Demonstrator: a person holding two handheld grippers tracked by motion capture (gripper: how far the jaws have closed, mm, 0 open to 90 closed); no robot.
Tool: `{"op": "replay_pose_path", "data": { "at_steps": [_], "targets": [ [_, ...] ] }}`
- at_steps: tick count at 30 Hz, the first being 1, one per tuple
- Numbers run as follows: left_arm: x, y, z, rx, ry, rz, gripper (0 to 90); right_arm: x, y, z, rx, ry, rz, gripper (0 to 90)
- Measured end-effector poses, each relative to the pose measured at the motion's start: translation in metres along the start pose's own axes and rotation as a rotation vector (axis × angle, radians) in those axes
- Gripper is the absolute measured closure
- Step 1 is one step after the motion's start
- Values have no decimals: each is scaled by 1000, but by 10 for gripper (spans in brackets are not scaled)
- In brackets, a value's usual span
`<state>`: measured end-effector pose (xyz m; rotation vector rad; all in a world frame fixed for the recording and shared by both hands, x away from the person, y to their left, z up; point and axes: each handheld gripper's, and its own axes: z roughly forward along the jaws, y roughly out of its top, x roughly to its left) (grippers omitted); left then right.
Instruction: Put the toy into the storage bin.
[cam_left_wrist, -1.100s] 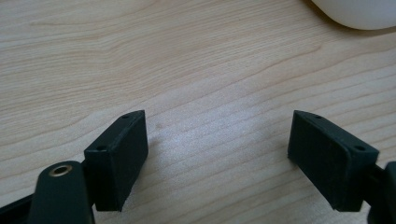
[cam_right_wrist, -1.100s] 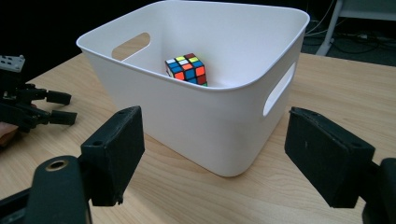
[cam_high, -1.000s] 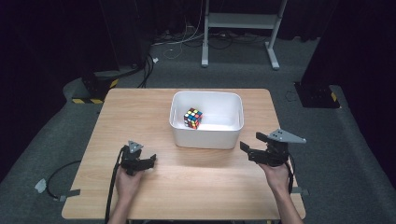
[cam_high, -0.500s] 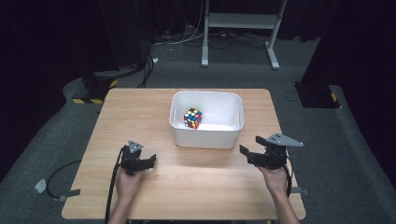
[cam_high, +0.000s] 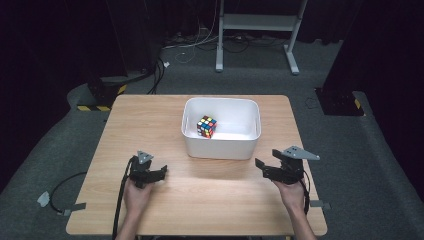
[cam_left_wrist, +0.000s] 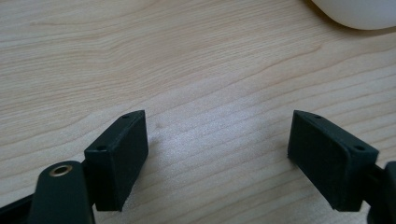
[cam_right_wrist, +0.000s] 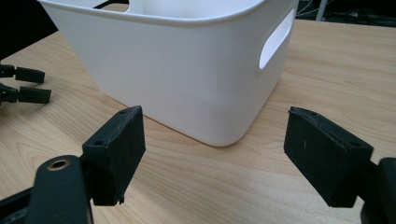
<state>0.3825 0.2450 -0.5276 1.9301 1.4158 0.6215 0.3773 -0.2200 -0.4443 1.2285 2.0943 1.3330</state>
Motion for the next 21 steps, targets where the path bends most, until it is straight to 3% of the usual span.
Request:
{"op": "replay_pose_path", "data": {
  "at_steps": [21],
  "targets": [
    [0, 0, 0, 0, 1, 1, 202, -5, -16, 8, 31, -15, 36, 213]
  ]
}}
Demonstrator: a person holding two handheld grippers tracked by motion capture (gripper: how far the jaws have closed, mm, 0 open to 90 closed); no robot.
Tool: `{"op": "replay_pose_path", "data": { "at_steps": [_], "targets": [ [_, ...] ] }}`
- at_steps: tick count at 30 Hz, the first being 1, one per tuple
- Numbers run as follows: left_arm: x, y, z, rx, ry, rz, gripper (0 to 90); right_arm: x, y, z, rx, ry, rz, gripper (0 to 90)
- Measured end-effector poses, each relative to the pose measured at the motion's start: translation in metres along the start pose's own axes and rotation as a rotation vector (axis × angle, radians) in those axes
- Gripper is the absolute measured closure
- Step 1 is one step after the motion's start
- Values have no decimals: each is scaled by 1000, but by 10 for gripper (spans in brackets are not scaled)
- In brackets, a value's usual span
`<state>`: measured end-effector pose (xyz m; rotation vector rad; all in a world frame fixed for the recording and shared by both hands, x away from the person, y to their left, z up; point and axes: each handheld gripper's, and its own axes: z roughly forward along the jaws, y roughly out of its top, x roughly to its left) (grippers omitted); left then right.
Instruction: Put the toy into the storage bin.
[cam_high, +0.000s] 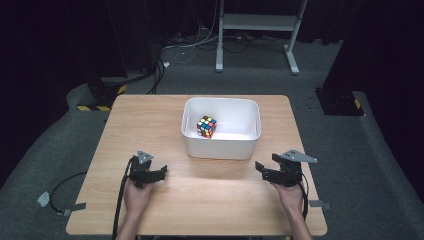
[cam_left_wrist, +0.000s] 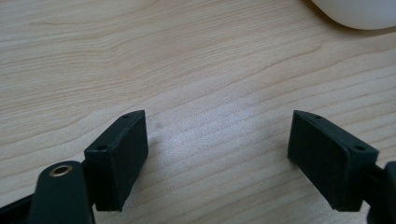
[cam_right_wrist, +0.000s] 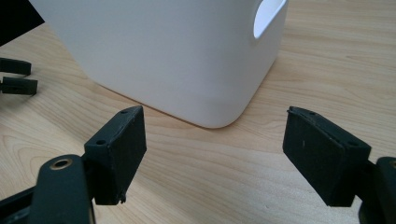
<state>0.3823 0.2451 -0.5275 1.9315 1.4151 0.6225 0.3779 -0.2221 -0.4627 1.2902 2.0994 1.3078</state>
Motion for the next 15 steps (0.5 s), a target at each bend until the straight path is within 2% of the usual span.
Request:
{"op": "replay_pose_path", "data": {
  "at_steps": [15],
  "targets": [
    [0, 0, 0, 0, -1, -1, 202, -4, -11, 9, 33, -6, 17, 212]
  ]
}}
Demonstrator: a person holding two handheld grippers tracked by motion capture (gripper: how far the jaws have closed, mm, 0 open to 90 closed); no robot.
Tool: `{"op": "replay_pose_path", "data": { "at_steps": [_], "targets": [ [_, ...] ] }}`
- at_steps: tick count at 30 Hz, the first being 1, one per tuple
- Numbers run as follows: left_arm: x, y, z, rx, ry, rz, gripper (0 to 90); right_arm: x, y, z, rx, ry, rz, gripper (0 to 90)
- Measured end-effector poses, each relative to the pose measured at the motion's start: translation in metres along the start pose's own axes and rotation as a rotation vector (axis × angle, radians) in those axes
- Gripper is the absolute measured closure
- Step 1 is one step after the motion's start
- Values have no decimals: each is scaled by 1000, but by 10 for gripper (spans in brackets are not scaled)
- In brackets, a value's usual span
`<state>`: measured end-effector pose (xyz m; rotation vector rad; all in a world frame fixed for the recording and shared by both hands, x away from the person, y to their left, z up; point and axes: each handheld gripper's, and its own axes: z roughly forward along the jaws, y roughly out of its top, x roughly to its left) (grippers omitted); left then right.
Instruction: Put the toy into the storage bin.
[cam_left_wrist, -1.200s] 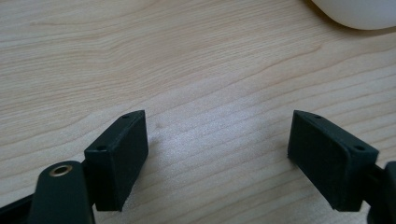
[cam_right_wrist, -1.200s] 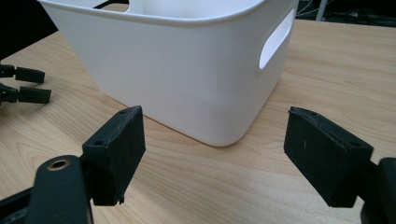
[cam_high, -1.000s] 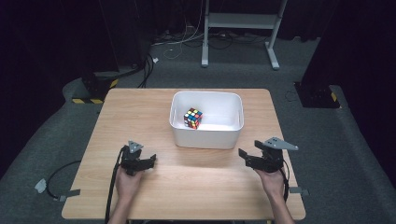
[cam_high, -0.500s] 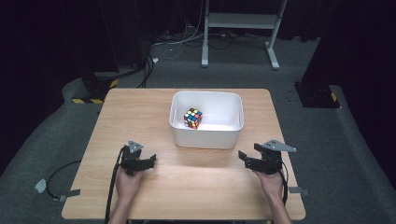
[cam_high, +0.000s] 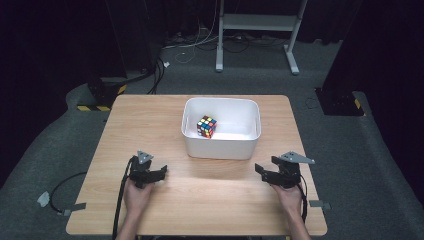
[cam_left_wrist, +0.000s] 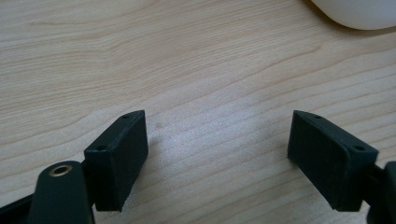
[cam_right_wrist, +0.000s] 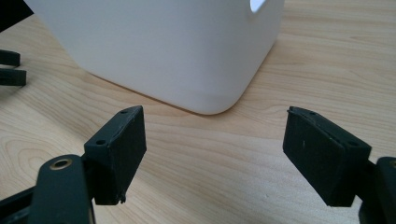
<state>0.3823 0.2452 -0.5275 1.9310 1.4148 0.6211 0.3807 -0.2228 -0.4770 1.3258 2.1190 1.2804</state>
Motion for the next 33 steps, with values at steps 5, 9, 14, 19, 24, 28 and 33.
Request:
{"op": "replay_pose_path", "data": {
  "at_steps": [5, 9, 14, 19, 24, 28, 33],
  "targets": [
    [0, 0, 0, 0, 0, 0, 202, -2, -4, 3, 10, -8, 5, 212],
    [0, 0, 0, 1, 1, 2, 202, -3, -5, 4, 16, -17, 9, 212],
    [0, 0, 0, 0, 1, 0, 202, -5, -7, 5, 20, -22, 17, 213],
    [0, 0, 0, 0, 1, 0, 202, -7, -8, 7, 27, -27, 17, 214],
    [0, 0, 0, 0, 1, 1, 202, -7, -9, 10, 40, -37, 18, 214],
    [0, 0, 0, 0, 1, 0, 202, -8, -9, 14, 51, -46, 17, 215],
    [0, 0, 0, 0, 1, 0, 202, -10, -10, 18, 67, -61, 13, 215]
  ]
}}
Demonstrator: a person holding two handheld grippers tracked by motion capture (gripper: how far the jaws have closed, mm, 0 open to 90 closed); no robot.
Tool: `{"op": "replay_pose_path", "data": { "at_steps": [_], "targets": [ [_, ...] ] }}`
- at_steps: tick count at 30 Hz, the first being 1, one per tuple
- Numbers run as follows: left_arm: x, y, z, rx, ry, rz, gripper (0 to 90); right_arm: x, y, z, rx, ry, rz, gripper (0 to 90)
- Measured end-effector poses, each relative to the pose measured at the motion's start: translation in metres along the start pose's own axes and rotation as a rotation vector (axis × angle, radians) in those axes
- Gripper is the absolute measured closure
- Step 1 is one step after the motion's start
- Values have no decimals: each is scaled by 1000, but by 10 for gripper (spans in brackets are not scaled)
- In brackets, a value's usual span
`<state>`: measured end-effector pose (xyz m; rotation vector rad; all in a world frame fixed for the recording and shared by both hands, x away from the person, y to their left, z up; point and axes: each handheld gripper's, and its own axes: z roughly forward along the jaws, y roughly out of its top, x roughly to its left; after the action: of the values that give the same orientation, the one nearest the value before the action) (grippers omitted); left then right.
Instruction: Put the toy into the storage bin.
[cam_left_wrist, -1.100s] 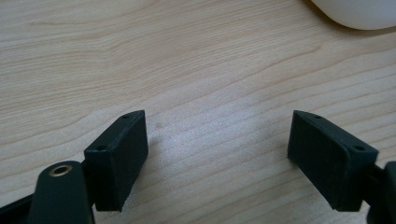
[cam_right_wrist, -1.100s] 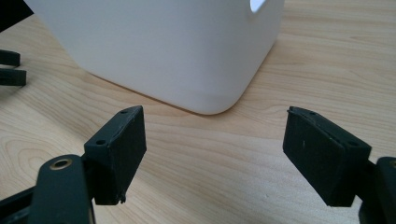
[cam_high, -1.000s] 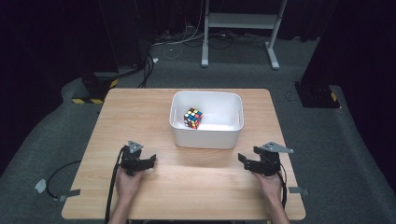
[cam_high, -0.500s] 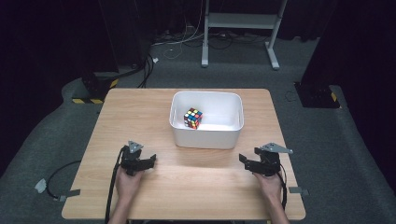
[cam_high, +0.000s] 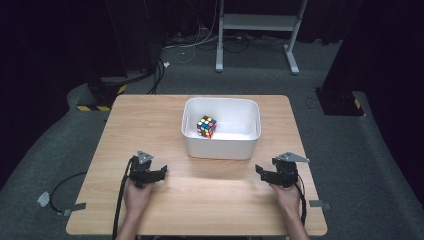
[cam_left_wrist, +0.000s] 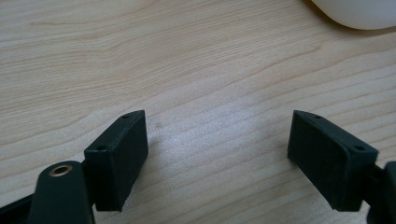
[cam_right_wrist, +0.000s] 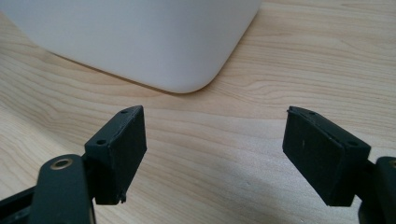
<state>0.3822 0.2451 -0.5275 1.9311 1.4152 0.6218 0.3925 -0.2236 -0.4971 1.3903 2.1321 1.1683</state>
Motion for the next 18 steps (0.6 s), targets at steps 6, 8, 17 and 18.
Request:
{"op": "replay_pose_path", "data": {
  "at_steps": [6, 8, 17, 18],
  "targets": [
    [0, 0, 0, 1, 0, 2, 202, -3, -1, 6, 15, -16, -3, 215],
    [0, 0, 0, 1, 0, 2, 202, -3, -2, 7, 22, -19, -1, 215],
    [0, 0, 0, 1, 0, 2, 202, -3, -3, 14, 47, -45, -18, 215],
    [0, 0, 0, 1, 0, 2, 202, -3, -4, 15, 51, -47, -16, 215]
  ]
}}
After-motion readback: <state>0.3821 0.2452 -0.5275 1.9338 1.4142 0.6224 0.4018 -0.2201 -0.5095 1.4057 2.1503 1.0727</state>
